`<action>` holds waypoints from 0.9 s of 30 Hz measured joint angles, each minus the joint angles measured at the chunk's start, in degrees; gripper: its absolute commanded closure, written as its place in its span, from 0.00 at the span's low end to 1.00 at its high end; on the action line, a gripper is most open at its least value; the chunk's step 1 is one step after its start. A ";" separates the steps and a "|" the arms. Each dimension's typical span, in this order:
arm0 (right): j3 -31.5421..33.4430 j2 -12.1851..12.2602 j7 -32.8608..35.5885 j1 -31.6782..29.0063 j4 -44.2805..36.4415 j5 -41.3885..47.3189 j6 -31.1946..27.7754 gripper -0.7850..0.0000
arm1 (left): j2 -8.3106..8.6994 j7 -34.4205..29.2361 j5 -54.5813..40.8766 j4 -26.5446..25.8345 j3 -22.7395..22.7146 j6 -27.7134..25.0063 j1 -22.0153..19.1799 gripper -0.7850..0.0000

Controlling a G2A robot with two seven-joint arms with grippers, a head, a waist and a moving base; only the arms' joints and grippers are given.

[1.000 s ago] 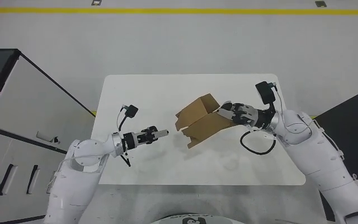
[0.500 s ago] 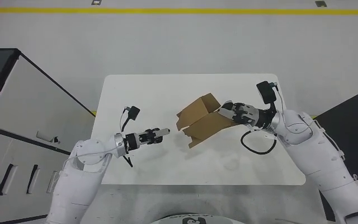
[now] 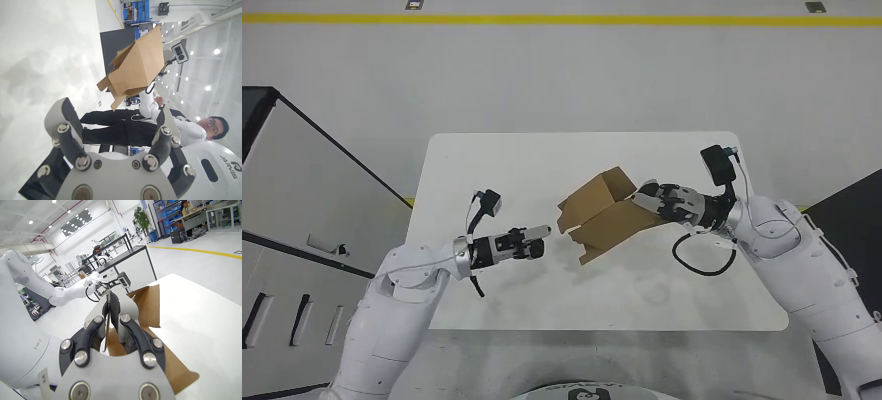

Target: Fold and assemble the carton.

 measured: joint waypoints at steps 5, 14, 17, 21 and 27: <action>0.00 0.00 0.00 0.00 0.00 0.00 0.00 1.00 | -0.53 1.58 -7.57 2.17 2.28 2.35 -0.69 0.00; 0.00 0.00 0.00 0.00 0.00 0.00 0.00 1.00 | -0.96 2.71 -12.92 5.34 4.76 5.05 -2.82 0.00; 0.00 0.00 0.00 0.00 0.00 0.00 0.00 1.00 | -0.97 2.81 -13.01 5.31 4.79 5.09 -2.73 0.00; 0.00 0.00 0.00 0.00 0.00 0.00 0.00 1.00 | -1.34 3.56 -17.96 6.00 6.00 6.44 -2.52 0.00; 0.00 0.00 0.00 0.00 0.00 0.00 0.00 1.00 | -1.78 3.36 -24.72 7.85 7.16 6.98 -3.29 0.00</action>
